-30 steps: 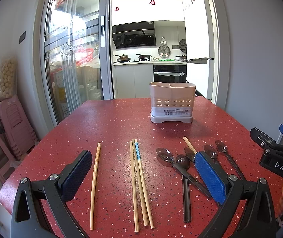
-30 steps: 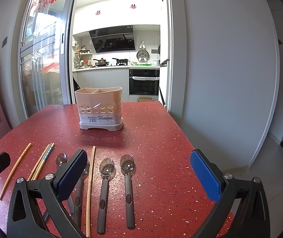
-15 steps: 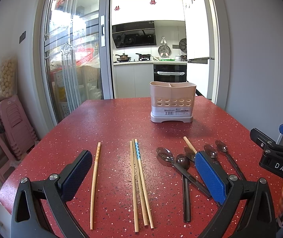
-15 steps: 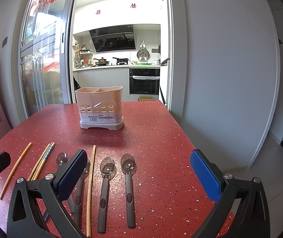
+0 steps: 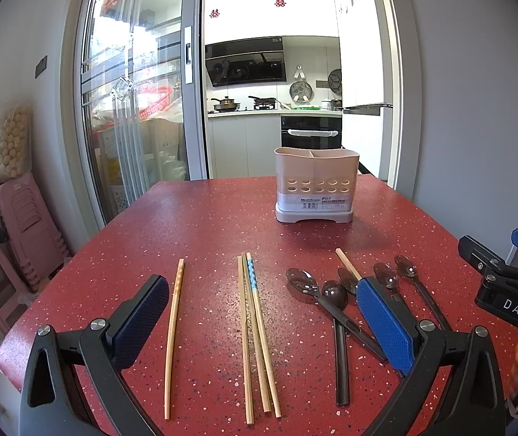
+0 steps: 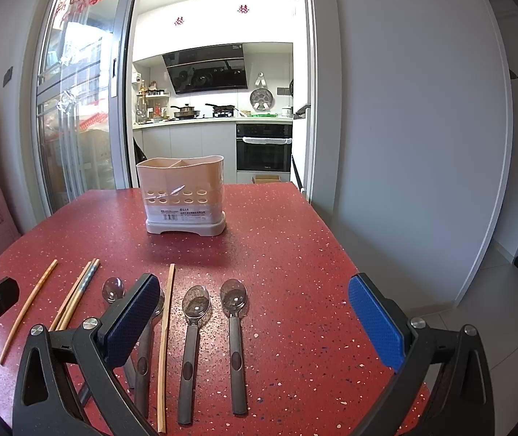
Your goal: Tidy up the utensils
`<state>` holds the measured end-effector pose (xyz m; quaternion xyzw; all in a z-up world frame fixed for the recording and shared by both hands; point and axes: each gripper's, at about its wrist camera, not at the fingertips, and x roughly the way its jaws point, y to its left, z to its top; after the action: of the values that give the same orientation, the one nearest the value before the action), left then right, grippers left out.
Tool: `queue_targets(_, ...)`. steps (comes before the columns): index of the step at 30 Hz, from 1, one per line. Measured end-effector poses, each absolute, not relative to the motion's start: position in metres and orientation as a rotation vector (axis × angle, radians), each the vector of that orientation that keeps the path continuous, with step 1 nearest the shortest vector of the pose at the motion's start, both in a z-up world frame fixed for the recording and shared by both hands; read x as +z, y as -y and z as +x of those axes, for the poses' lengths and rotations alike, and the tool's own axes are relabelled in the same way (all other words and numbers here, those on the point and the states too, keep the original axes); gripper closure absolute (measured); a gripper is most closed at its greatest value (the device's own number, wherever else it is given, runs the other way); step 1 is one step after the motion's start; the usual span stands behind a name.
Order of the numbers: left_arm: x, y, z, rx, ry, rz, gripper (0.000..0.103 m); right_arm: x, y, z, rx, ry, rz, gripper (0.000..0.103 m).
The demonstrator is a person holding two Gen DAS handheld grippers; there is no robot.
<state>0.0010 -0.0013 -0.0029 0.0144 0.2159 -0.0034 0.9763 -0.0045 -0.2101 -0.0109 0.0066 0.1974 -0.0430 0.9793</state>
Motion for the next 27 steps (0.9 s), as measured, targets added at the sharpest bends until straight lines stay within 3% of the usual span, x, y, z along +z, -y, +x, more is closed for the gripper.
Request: queue_targets(27, -0.0045, 0.0011, 0.0007, -0.006, -0.426, 0.035, 0.000, -0.0128, 0.2096, -0.0039, -0.085, -0.402, 0.015, 0.000)
